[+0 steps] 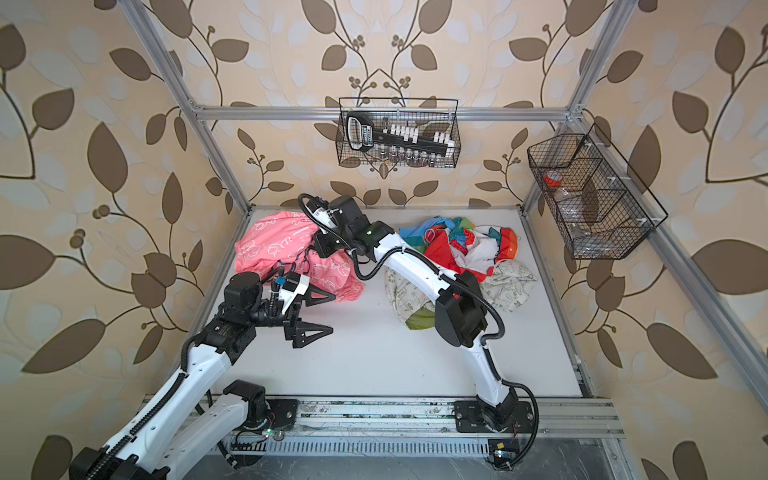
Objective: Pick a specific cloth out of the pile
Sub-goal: 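Lift and drag the pink cloth away from the pile with the right gripper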
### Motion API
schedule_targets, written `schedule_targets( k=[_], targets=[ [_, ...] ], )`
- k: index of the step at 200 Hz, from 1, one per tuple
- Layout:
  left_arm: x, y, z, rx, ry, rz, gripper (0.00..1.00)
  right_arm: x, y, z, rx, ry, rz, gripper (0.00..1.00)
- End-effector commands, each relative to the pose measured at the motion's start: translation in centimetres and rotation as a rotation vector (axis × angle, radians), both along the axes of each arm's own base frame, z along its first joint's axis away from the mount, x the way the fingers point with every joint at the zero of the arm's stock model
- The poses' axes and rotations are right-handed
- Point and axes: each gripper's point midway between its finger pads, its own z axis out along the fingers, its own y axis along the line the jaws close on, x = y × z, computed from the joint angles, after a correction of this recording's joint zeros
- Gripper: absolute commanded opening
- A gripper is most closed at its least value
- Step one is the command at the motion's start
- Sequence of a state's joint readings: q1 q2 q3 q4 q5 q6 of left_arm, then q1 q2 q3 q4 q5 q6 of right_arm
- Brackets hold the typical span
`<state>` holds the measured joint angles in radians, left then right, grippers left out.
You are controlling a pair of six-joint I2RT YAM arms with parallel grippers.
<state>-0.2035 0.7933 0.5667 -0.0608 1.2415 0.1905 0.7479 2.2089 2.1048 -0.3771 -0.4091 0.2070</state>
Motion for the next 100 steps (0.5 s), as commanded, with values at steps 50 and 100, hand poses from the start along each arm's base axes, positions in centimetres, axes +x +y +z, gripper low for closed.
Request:
schedule_targets(
  k=[50, 100],
  targets=[
    [-1.0, -0.1, 0.0, -0.008, -0.030, -0.045, 0.99, -0.7, 4.6, -7.5, 0.156, 0.208, 0.169, 0.00],
    [-0.7, -0.1, -0.2, -0.002, -0.022, -0.033, 0.99, -0.1, 6.9, -14.8, 0.169, 0.340, 0.166, 0.00]
  ],
)
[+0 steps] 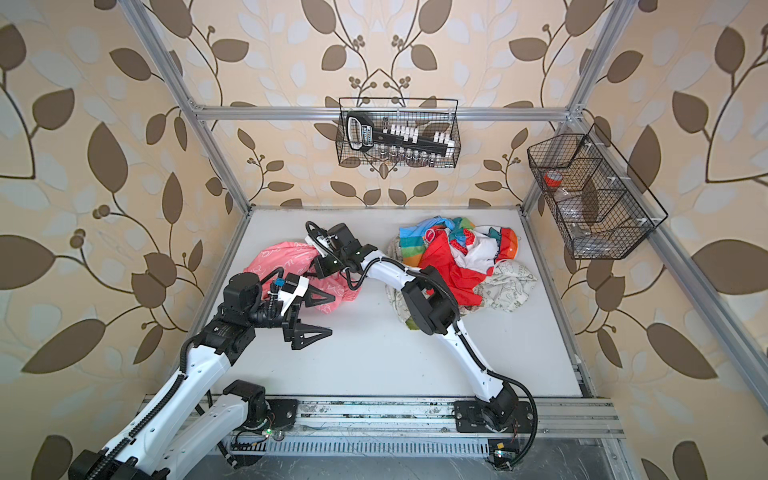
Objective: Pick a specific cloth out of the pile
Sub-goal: 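Lift and drag the pink cloth away from the pile with the right gripper, then release the pink cloth in front of the left gripper and withdraw the right gripper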
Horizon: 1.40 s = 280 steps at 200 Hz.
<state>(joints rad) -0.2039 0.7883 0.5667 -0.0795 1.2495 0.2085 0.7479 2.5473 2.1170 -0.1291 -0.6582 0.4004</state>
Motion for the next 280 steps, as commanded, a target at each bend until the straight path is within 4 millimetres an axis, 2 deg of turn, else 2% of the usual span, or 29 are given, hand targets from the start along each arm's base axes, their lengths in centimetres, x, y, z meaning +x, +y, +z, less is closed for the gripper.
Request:
schedule_targets(
  k=[1, 36, 64, 76, 80, 84, 85, 89, 94, 103, 115, 129, 173, 207, 234, 259, 280],
  targets=[
    [-0.4, -0.1, -0.1, -0.004, -0.020, -0.023, 0.99, 0.1, 2.1, 0.0, 0.092, 0.028, 0.036, 0.00],
    [-0.2, -0.1, -0.3, 0.001, -0.016, -0.016, 0.99, 0.8, 3.1, -2.0, 0.122, 0.046, 0.030, 0.00],
    [-0.1, -0.1, -0.4, 0.003, -0.014, -0.012, 0.99, 1.0, 2.8, -3.5, 0.087, 0.056, 0.016, 0.00],
    [-0.1, -0.1, -0.3, 0.002, -0.014, -0.013, 0.99, 0.8, 2.4, -4.0, 0.063, 0.049, 0.017, 0.09],
    [-0.1, -0.1, -0.3, 0.003, -0.014, -0.012, 0.99, 0.7, 2.3, -3.9, 0.059, 0.043, 0.018, 0.15],
    [-0.1, -0.1, -0.3, 0.002, -0.015, -0.013, 0.99, 0.6, 2.1, -3.9, 0.054, 0.039, 0.019, 0.24],
    [-0.1, -0.1, -0.3, 0.002, -0.014, -0.013, 0.99, 0.6, 2.1, -3.8, 0.054, 0.035, 0.021, 0.29],
    [-0.1, -0.1, -0.3, 0.003, -0.013, -0.012, 0.99, 0.5, 2.0, -3.8, 0.051, 0.032, 0.023, 0.35],
    [-0.1, -0.1, -0.3, 0.003, -0.015, -0.012, 0.99, 0.2, 1.8, -3.4, 0.050, 0.022, 0.029, 0.52],
    [-0.1, -0.1, -0.3, 0.003, -0.014, -0.013, 0.99, -0.3, 1.7, -3.1, 0.051, 0.010, 0.049, 0.68],
    [-0.1, -0.1, -0.3, 0.003, -0.014, -0.012, 0.99, -0.9, 1.5, -2.0, 0.058, -0.012, 0.071, 0.81],
    [-0.1, -0.1, -0.3, 0.003, -0.015, -0.012, 0.99, -1.5, 1.4, -0.9, 0.062, -0.039, 0.090, 0.89],
    [-0.2, -0.1, -0.2, 0.003, -0.020, -0.013, 0.99, -2.5, 0.9, 2.7, 0.051, -0.115, 0.098, 0.96],
    [-0.2, -0.1, -0.2, 0.003, -0.023, -0.012, 0.99, -3.5, -0.6, 4.1, -0.018, -0.149, 0.074, 1.00],
    [-0.3, -0.1, -0.2, 0.005, -0.024, -0.008, 0.99, -3.9, -3.2, 4.2, -0.112, -0.161, 0.021, 0.99],
    [-0.2, 0.0, -0.3, 0.007, -0.025, -0.002, 0.99, -5.2, -6.0, 6.0, -0.139, -0.179, -0.011, 1.00],
    [0.3, 0.0, -0.3, 0.015, -0.021, 0.028, 0.99, -5.7, -9.4, 6.8, -0.220, -0.182, -0.079, 1.00]
  ],
)
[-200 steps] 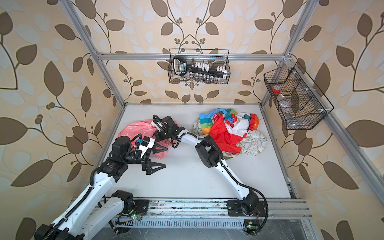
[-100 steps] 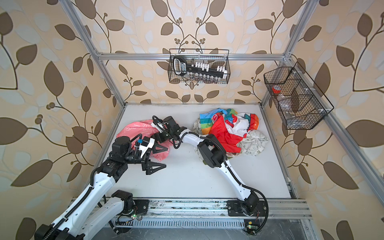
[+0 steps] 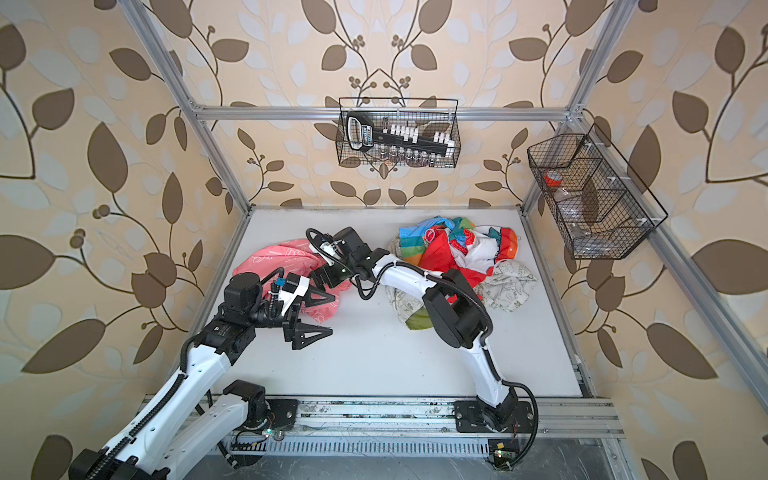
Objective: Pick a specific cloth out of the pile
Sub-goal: 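Release the pink cloth in front of the left gripper and withdraw the right gripper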
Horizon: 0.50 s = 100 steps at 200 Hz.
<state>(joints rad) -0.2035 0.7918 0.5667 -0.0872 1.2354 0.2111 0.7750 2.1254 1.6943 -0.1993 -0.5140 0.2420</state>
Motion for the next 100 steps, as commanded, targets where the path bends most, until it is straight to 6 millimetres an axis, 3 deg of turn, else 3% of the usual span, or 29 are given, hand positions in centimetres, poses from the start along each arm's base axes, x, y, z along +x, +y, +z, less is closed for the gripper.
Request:
schedule_targets(
  k=[1, 23, 45, 71, 100],
  targets=[
    [0.1, 0.0, -0.1, 0.009, -0.027, 0.019, 0.99, -0.2, -3.7, 1.1, -0.093, -0.042, -0.079, 1.00],
    [2.3, 0.5, -0.2, 0.031, -0.009, 0.151, 0.99, -0.8, -8.4, 1.4, -0.162, -0.067, -0.173, 1.00],
    [6.3, 2.2, -0.7, 0.062, 0.033, 0.411, 0.99, -1.6, -13.2, 3.7, -0.172, -0.124, -0.278, 1.00],
    [11.5, 7.0, -2.3, 0.128, 0.079, 0.834, 0.99, -0.5, -20.8, 8.1, -0.171, -0.274, -0.458, 1.00],
    [14.4, 12.6, -5.2, 0.254, 0.121, 1.179, 0.99, 0.4, -28.5, 11.2, -0.130, -0.332, -0.635, 1.00]
  ],
)
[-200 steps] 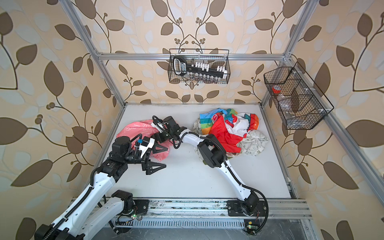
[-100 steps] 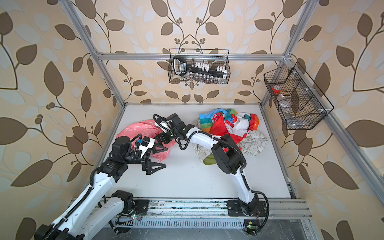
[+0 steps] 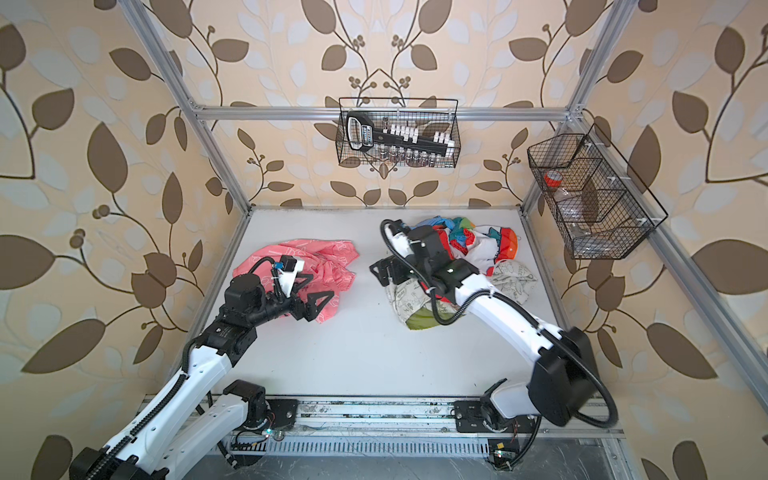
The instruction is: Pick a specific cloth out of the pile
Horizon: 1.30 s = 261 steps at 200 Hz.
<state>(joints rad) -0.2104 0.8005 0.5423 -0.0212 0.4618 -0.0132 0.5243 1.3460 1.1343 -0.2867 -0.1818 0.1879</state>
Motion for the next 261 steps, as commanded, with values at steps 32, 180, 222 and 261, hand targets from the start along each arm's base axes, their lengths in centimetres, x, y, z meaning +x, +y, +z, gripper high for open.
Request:
schedule_targets(
  k=[32, 180, 222, 261],
  targets=[
    [5.1, 9.8, -2.9, 0.111, 0.015, 0.567, 0.99, 1.6, -11.5, 0.7, -0.055, -0.116, -0.290, 1.00],
    [8.6, 17.0, -11.5, 0.107, 0.006, 0.792, 0.99, 3.2, -22.5, -8.7, -0.155, -0.396, -0.671, 1.00],
    [9.2, 16.2, -13.5, 0.118, 0.030, 0.740, 0.99, 2.7, -23.6, -9.3, -0.186, -0.449, -0.707, 1.00],
    [10.1, 15.4, -13.9, 0.133, 0.068, 0.679, 0.99, 1.9, -24.5, -10.4, -0.183, -0.458, -0.749, 0.99]
  ],
)
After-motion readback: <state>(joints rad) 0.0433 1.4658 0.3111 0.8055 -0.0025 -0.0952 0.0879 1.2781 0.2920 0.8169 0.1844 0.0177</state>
